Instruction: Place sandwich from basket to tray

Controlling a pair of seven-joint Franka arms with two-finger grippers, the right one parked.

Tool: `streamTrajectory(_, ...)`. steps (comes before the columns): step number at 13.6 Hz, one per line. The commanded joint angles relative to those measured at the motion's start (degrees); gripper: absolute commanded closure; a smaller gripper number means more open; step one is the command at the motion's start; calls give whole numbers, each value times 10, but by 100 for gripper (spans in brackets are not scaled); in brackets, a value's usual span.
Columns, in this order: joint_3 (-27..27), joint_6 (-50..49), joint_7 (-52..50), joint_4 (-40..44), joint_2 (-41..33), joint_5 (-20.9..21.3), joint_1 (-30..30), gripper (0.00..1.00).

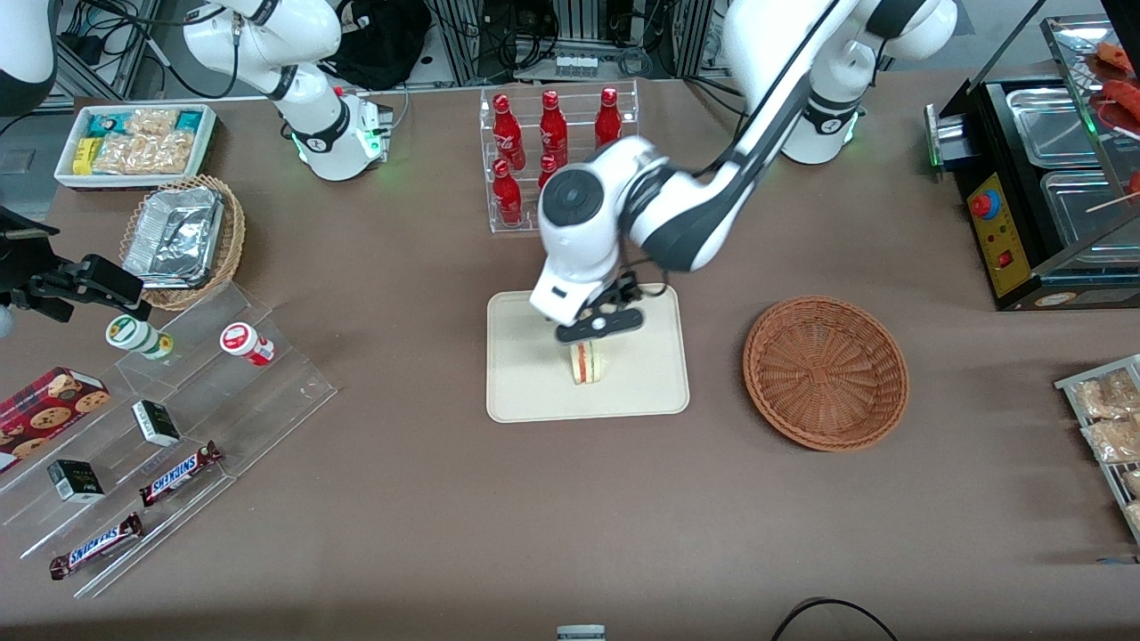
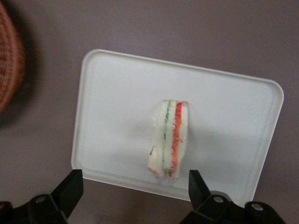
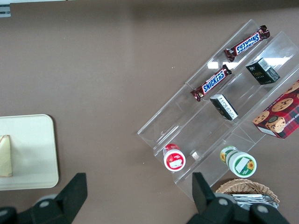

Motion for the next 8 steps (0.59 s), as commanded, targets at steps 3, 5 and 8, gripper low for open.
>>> streamTrajectory(3, 4, -70, 2, -67, -128, 4, 88, 0)
streamTrajectory(5, 4, -100, 60, -66, -148, 2, 135, 0)
streamTrajectory(8, 3, -164, 158, -67, -185, -2, 200, 0)
